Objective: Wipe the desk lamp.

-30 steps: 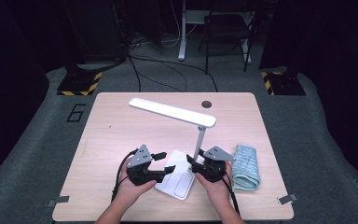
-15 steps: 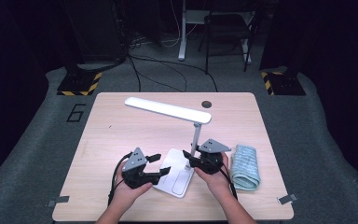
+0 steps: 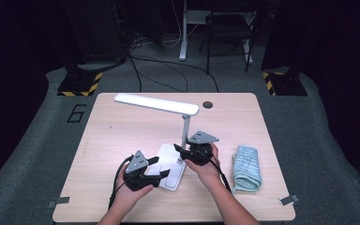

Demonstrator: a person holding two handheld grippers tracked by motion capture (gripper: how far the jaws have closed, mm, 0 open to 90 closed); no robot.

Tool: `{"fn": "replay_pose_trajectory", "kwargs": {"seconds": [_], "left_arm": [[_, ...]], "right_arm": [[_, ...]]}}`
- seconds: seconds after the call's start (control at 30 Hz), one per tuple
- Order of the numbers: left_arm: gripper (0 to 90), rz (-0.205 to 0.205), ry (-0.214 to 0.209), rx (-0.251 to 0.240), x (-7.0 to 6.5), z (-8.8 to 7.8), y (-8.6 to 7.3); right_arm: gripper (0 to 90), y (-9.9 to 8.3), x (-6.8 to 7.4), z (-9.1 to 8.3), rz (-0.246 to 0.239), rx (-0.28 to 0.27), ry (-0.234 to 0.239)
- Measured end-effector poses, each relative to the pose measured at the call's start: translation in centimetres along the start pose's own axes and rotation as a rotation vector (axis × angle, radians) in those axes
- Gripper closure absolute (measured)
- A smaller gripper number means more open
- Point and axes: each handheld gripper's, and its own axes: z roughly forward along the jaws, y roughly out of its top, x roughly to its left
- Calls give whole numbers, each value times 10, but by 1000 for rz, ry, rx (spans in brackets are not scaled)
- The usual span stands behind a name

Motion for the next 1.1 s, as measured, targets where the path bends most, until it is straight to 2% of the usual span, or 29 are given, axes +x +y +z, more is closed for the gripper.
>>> {"fn": "replay_pose_trajectory", "kwargs": {"seconds": [0.03, 0.07, 0.1, 0.2, 0.23, 0.33, 0.4, 0.43, 0.47, 0.53, 0.57, 0.6, 0.7, 0.87, 0.97, 1.0, 1.1], "left_arm": [[324, -1, -3, 10, 0, 2, -3], [318, -2, -1, 17, 0, 4, -6], [305, -4, 3, 24, 1, 7, -10], [292, -17, 3, 48, 1, 13, -17], [288, -7, 1, 81, 4, 16, -22], [283, -19, 15, 85, 6, 21, -28], [275, -41, 17, 84, 6, 23, -30], [270, -41, 17, 84, 6, 23, -30], [266, -37, 17, 96, 6, 25, -31], [254, -38, 17, 112, 6, 27, -32], [243, -42, 28, 100, 5, 29, -33], [236, -44, 16, 112, 6, 30, -34], [212, -41, 15, 120, 5, 33, -35], [196, -39, 13, 146, 3, 38, -37], [181, -37, 16, 134, 1, 41, -38], [178, -32, 11, 148, 1, 41, -38], [170, -34, 18, 137, 0, 41, -39]], "right_arm": [[523, 0, 1, -2, 10, 10, -2], [489, 0, 1, -3, -11, 16, -3], [430, 0, 2, -6, -6, 20, -23], [406, -1, 3, -19, -22, 26, -45], [399, -2, 4, -26, -24, 18, -58], [397, -7, 6, -46, -18, -12, -71], [386, -12, 7, -63, -13, -33, -91], [386, -12, 7, -63, -13, -33, -91], [369, -19, 8, -82, -14, -61, -107], [345, -25, 8, -94, -8, -67, -120], [330, -29, 7, -101, -3, -72, -131], [317, -32, 7, -108, 6, -75, -142], [305, -46, 2, -126, 33, -75, -188], [295, -69, -13, -142, 74, -66, -275], [292, -77, -23, -147, 133, -78, -293], [290, -78, -25, -147, 136, -83, -294], [286, -80, -27, -148, 128, -77, -315]]}}
